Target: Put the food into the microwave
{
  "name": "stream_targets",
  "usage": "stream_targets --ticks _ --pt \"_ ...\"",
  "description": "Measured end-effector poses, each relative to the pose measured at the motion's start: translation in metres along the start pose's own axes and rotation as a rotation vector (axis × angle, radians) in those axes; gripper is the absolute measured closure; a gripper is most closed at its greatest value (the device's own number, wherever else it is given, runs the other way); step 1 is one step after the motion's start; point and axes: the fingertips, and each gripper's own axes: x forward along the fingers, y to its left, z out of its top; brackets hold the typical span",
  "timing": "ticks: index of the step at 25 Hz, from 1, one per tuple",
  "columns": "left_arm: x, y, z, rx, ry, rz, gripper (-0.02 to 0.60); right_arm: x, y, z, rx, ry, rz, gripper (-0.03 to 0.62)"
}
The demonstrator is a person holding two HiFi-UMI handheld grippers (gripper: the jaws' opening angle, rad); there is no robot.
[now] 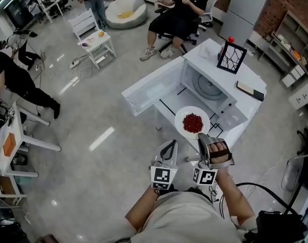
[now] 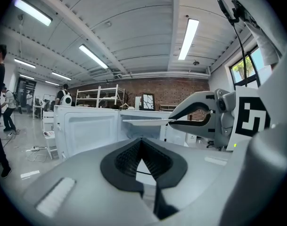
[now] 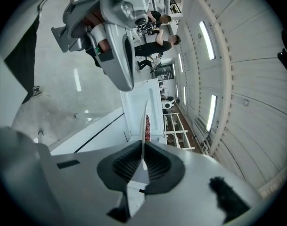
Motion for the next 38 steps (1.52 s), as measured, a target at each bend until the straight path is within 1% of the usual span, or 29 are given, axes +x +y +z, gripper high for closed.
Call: stream_targets --ticks 5,9,13,16,18,23,27,30,32,34,38 --pt "0.000 0.033 -0.004 0.000 0.013 -0.047 0.574 0.021 0.000 0.022 0.036 0.047 0.024 0.571" --pt "0.014 0.046 -0.006 -0.016 0.017 -0.074 0.574 0.033 0.002 0.023 0.044 0.083 0.045 0.571" --pt "0.030 0.051 -0.008 -0.008 0.023 -0.100 0.574 0.047 0.011 0.012 0.062 0.127 0.077 0.571" --pt "0.045 0.059 -0.008 -0.014 0.024 -0.117 0.575 0.066 0.013 -0.001 0.061 0.159 0.072 0.572" --pt "0.060 0.063 -0.012 -0.011 0.040 -0.130 0.575 0.082 0.015 -0.013 0.060 0.182 0.075 0.571" --pt "0.109 0.074 -0.019 0.001 0.089 -0.164 0.574 0.123 0.020 -0.037 0.099 0.226 0.100 0.571" --pt "0.147 0.080 -0.018 0.040 0.085 -0.175 0.575 0.155 0.019 -0.052 0.112 0.231 0.096 0.571" --pt "0.170 0.083 -0.023 0.032 0.102 -0.177 0.574 0.172 0.025 -0.060 0.117 0.229 0.116 0.571" --pt "0.180 0.085 -0.023 0.044 0.113 -0.185 0.574 0.178 0.027 -0.064 0.137 0.240 0.130 0.571" --pt "0.189 0.087 -0.022 0.063 0.118 -0.201 0.574 0.185 0.028 -0.066 0.157 0.260 0.136 0.571" --pt "0.212 0.091 -0.026 0.061 0.132 -0.252 0.574 0.209 0.027 -0.079 0.175 0.319 0.136 0.571"
